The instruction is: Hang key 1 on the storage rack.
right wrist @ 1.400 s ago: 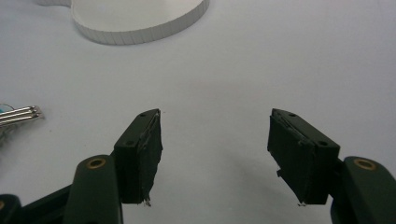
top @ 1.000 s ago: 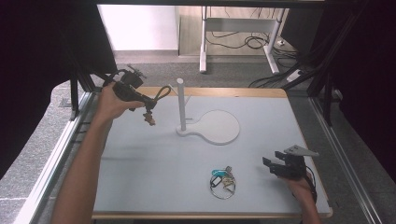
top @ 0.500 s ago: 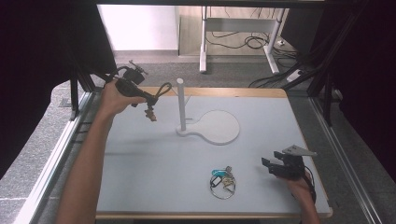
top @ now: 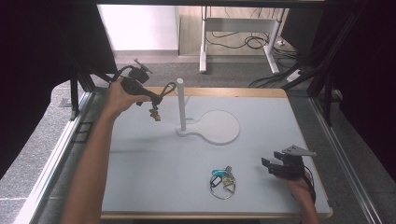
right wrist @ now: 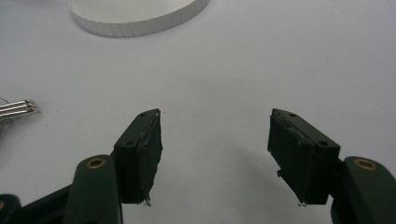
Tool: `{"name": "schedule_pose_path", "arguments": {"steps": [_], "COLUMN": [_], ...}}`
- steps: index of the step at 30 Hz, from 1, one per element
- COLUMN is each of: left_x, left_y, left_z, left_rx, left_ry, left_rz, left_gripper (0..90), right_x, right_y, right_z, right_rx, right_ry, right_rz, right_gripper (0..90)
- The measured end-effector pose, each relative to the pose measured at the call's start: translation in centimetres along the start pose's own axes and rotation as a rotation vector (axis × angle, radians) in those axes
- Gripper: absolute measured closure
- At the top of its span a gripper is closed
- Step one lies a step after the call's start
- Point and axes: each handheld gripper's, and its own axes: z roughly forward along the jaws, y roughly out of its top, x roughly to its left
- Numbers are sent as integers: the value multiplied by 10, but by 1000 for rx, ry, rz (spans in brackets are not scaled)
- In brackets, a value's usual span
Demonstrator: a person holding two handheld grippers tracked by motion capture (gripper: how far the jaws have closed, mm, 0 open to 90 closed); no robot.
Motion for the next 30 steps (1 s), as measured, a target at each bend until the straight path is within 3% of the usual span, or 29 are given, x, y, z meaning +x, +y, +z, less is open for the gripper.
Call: {"name": "schedule_pose_path", "arguments": {"steps": [15,30], "left_x": [-5,-11], "left_y": [-2,-1], "left_z": [25,42], "left_rx": [43,41], "left_ry": [-6,11], "left_rz": [17,20], "left_gripper": [668,663], "right_x": [0,-1], "right_y": [0,0], "right_z": [0,0], "right_rx": [-9,-3], "right_ry": [-3,-8], "right_rz": [-1,-3], "right_gripper": [354,349]}}
